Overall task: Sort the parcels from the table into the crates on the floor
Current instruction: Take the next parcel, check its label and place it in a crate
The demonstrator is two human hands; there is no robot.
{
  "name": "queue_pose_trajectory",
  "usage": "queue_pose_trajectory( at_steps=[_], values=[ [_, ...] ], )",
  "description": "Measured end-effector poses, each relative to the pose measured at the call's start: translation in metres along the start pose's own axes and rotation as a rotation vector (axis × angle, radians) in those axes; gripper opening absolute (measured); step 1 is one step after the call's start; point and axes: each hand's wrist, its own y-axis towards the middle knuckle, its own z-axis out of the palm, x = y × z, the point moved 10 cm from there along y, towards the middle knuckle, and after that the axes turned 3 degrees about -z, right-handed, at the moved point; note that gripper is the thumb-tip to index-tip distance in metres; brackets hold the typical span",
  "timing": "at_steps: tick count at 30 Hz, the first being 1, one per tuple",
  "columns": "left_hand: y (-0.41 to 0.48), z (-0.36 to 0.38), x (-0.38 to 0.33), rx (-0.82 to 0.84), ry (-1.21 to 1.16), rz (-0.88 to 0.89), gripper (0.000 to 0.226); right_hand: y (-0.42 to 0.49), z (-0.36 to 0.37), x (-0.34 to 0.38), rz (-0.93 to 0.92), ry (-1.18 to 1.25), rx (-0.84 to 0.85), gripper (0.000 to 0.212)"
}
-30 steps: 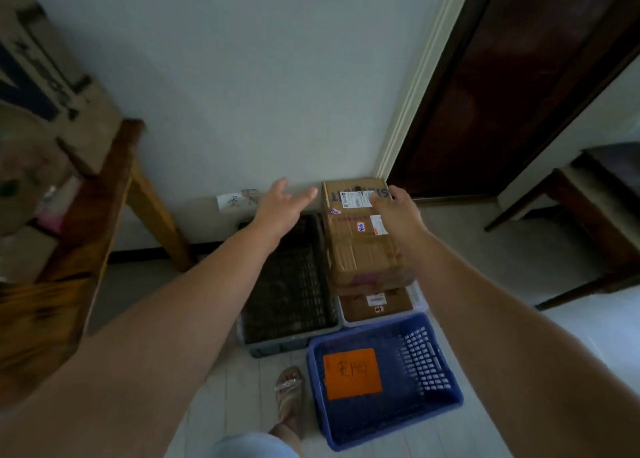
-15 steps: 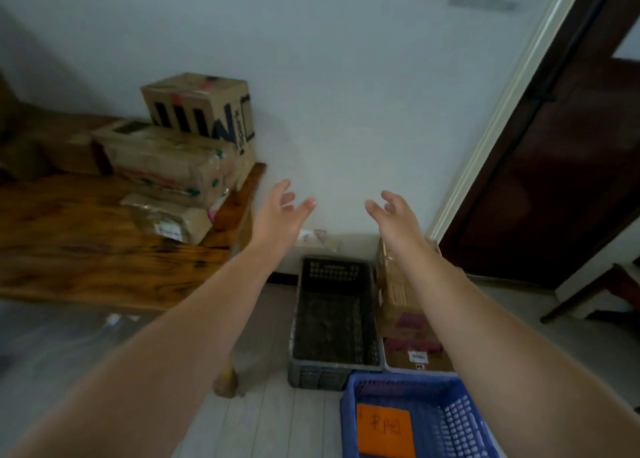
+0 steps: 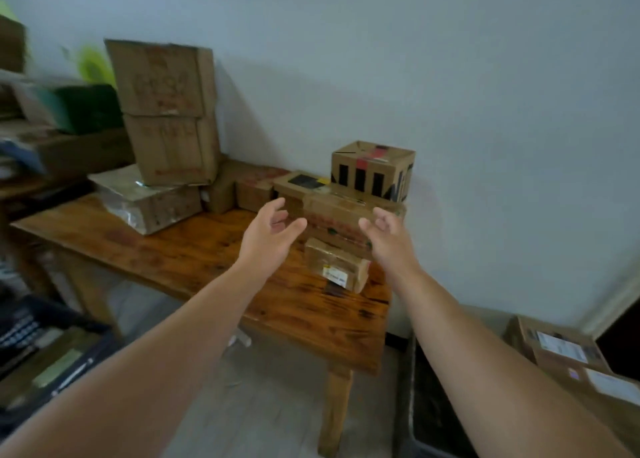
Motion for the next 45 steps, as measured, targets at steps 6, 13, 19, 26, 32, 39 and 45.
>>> queue_pose_trajectory(
  at_steps=[6,13,19,26,32,39,45],
  values=[
    [0.052,-0.106,0.043,-0.018,0.010,-0.031,0.056,0.017,0.112,0.004,0.065,0.020,0.010,0.052],
    [0.122,-0.150,0.087,-0.019,-0.032,-0.085,0.053,0.060,0.186,0.003,0.102,-0.003,0.020,0.052],
    [0.205,-0.147,0.125,0.008,0.005,-0.124,0.053,0.142,0.239,-0.015,0.106,0.020,0.021,0.052],
    [0.315,-0.134,0.141,0.065,0.062,-0.156,0.052,0.244,0.289,-0.044,0.201,0.038,0.014,0.054],
    [0.386,-0.128,0.186,0.066,0.042,-0.241,0.050,0.308,0.330,-0.080,0.279,-0.014,0.019,0.052],
    [0.474,-0.106,0.250,0.117,-0.001,-0.383,0.062,0.359,0.364,-0.137,0.464,-0.054,-0.044,0.050],
    [0.541,-0.077,0.299,0.217,0.067,-0.464,0.065,0.387,0.393,-0.180,0.593,-0.052,-0.107,0.053]
  ],
)
